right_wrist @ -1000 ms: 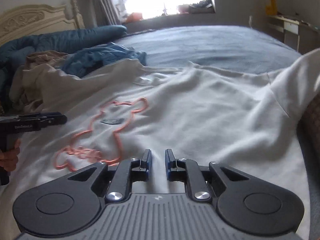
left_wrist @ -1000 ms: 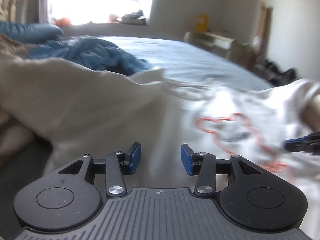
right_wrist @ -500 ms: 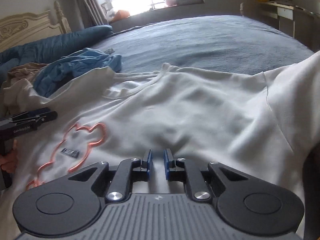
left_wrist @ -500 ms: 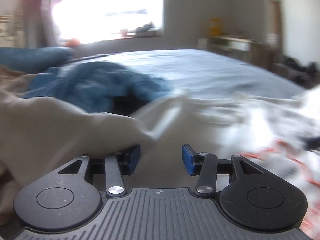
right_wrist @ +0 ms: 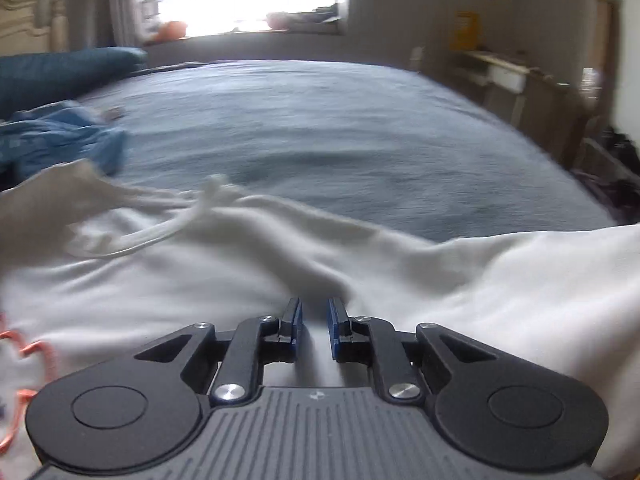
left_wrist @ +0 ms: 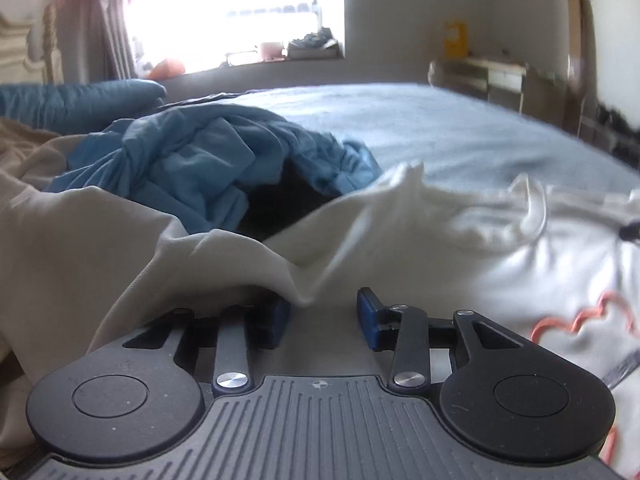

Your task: Fold clothes

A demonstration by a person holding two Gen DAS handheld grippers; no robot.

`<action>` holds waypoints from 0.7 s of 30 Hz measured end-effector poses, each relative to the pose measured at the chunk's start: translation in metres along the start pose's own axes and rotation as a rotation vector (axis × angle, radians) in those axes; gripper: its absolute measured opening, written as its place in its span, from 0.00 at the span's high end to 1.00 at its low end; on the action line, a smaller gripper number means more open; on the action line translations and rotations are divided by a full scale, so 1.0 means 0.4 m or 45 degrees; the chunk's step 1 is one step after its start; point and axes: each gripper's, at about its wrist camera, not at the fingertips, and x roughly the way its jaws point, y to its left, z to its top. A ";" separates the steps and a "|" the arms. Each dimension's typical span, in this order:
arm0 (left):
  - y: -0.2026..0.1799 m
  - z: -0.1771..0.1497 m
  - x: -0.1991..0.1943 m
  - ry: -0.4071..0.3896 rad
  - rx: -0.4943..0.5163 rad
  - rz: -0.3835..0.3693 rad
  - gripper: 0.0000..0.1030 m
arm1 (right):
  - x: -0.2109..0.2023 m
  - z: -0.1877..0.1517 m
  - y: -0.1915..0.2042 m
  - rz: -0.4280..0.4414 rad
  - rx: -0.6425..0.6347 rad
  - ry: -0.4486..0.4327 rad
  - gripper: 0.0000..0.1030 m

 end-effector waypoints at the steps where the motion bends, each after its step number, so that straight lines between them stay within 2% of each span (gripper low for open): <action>1: 0.009 0.004 -0.013 -0.009 -0.024 -0.012 0.61 | -0.015 0.006 -0.032 -0.024 0.062 -0.014 0.83; 2: 0.013 0.005 -0.026 -0.009 -0.033 -0.019 0.60 | -0.033 0.011 -0.060 -0.035 0.113 -0.027 0.82; 4: 0.015 0.004 -0.056 -0.005 -0.033 -0.027 0.56 | -0.103 0.002 -0.077 0.060 0.102 -0.054 0.82; 7: 0.013 -0.001 -0.108 0.010 -0.031 -0.047 0.55 | -0.223 -0.030 -0.085 0.223 0.046 -0.062 0.82; 9: 0.004 -0.011 -0.148 0.031 -0.032 -0.072 0.54 | -0.287 -0.063 -0.086 0.370 0.038 0.005 0.79; 11: -0.031 -0.032 -0.183 0.064 -0.025 -0.119 0.54 | -0.319 -0.106 -0.090 0.510 0.059 0.119 0.74; 12: -0.055 -0.044 -0.198 0.072 -0.014 -0.146 0.54 | -0.322 -0.130 -0.089 0.530 0.058 0.173 0.74; 14: -0.110 -0.065 -0.223 0.089 0.006 -0.200 0.54 | -0.318 -0.173 -0.088 0.449 0.018 0.236 0.74; 15: -0.138 -0.074 -0.236 0.096 0.015 -0.230 0.54 | -0.312 -0.185 -0.093 0.344 0.000 0.246 0.74; 16: -0.168 -0.083 -0.249 0.100 0.026 -0.259 0.54 | -0.312 -0.196 -0.100 0.250 -0.012 0.249 0.74; 18: -0.221 -0.095 -0.277 0.101 0.048 -0.299 0.54 | -0.364 -0.198 -0.125 0.179 0.030 0.200 0.72; 21: -0.292 -0.111 -0.320 0.082 0.095 -0.383 0.52 | -0.518 -0.208 -0.171 0.378 0.129 0.096 0.72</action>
